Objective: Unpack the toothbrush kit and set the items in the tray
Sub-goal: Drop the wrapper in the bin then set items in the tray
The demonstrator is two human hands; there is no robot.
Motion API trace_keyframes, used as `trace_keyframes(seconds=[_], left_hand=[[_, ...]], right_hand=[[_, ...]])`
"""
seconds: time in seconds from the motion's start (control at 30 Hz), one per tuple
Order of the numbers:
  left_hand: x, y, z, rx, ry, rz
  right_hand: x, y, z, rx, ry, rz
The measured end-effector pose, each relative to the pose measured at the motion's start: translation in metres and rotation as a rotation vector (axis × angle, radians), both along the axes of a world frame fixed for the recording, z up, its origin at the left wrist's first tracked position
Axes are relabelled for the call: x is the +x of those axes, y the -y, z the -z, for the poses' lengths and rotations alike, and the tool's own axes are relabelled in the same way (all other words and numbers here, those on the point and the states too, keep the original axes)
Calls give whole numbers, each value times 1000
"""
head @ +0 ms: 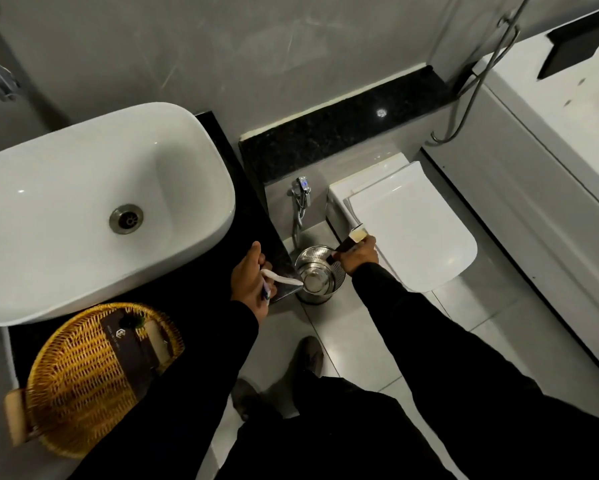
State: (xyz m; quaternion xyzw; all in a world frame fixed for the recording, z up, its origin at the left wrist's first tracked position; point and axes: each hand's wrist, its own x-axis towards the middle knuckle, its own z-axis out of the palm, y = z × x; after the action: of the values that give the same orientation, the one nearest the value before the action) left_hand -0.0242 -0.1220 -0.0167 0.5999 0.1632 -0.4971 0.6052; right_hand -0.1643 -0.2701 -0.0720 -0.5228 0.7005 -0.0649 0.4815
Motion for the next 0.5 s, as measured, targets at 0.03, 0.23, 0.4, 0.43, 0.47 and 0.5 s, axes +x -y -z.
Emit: trace_keyframes(seconds=[0.03,0.23,0.4,0.43,0.47,0.5], left_hand=[[0,0,-3,3,10,-6],[1,-2,-12,-25,63,33],[-8,-16,-20,-15,124,122],[-10,-20,-23,-11,153,107],[-12,-25,-28,-16,180,79],[-14,-30,-33,-32,197,51]], right_hand=[[1,4,2,11,26,2],[-17,19,13,37,171,108],[6,-29,-67,15,570,-35],[11,-46,-91,82,611,-165],[16,-62,-111,166,594,-317],[21,-74,-123,245,528,-477]])
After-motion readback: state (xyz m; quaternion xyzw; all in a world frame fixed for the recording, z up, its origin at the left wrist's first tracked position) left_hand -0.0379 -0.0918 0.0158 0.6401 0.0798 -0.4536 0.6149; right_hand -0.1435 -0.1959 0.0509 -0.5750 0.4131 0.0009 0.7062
